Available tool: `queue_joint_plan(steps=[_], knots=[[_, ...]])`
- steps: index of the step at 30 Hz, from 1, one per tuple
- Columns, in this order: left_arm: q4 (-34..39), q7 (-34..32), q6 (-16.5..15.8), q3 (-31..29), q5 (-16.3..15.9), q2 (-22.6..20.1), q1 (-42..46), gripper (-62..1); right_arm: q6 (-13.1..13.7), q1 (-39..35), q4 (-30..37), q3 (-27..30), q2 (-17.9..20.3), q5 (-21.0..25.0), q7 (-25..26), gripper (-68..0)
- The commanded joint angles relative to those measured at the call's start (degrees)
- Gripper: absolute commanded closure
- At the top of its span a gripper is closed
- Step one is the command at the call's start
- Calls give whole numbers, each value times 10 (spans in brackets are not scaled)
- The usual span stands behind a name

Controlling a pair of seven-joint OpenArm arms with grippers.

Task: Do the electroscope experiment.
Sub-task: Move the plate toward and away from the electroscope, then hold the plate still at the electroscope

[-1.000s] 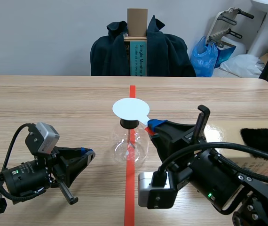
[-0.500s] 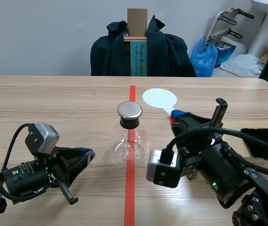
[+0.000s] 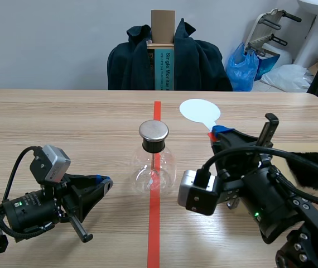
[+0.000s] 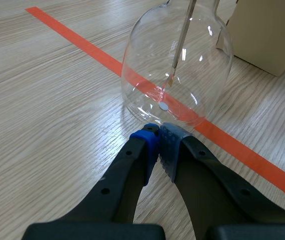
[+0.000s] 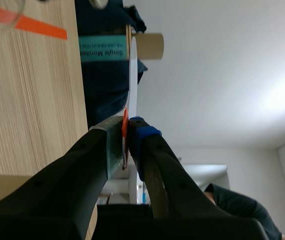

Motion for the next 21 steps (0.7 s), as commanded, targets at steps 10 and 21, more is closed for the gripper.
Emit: queue_joint_plan(steps=[10,21], knots=[[12,-13,-3,0,-6,3,-9,-32,-8,3,12,4,6,3,131,-6],[12,-13,-3,0,-6,3,-9,-32,-8,3,12,4,6,3,160,-6]])
